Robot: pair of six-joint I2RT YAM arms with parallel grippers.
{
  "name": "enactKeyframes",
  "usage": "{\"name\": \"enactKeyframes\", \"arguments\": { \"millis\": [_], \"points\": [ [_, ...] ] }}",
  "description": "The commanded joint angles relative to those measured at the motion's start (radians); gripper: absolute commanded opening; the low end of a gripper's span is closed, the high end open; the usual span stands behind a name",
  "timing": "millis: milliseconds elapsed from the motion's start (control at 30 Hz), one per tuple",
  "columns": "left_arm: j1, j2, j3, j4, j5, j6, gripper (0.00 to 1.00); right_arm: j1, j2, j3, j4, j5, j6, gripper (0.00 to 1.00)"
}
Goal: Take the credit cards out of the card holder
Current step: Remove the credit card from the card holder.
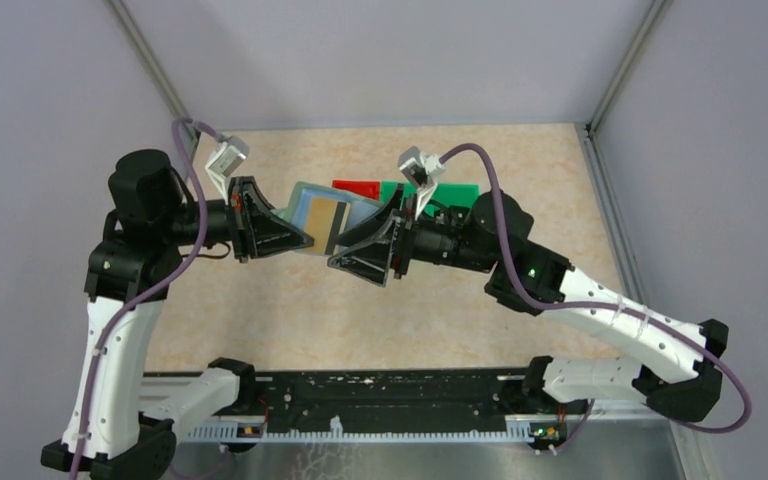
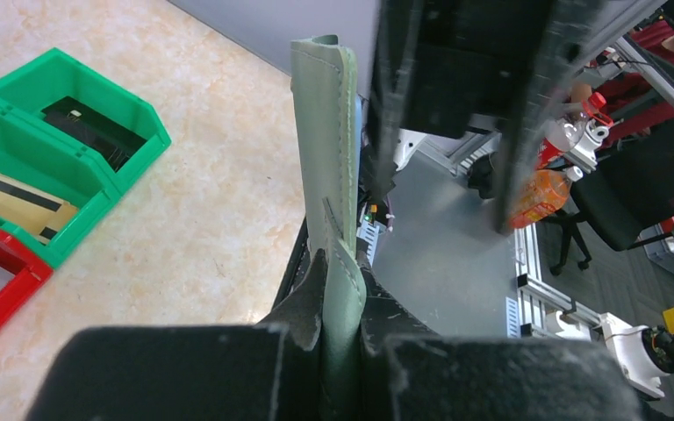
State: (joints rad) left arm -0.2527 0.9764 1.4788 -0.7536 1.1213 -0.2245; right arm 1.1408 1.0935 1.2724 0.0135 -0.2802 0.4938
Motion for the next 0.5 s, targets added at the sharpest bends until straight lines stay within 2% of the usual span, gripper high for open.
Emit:
{"name": "enactKeyframes", "arguments": {
  "millis": [0,467],
  "points": [
    [-0.003,-0.015,0.052,0.007,0.037,0.008,0.0,-0.112,-0.038,-0.026,0.107,-0.175,0.159,0.53],
    [-0.003,-0.014,0.042,0.026,0.116,-0.026,0.0,-0.158,-0.021,-0.068,0.145,-0.245,0.192,0.54]
  ]
}}
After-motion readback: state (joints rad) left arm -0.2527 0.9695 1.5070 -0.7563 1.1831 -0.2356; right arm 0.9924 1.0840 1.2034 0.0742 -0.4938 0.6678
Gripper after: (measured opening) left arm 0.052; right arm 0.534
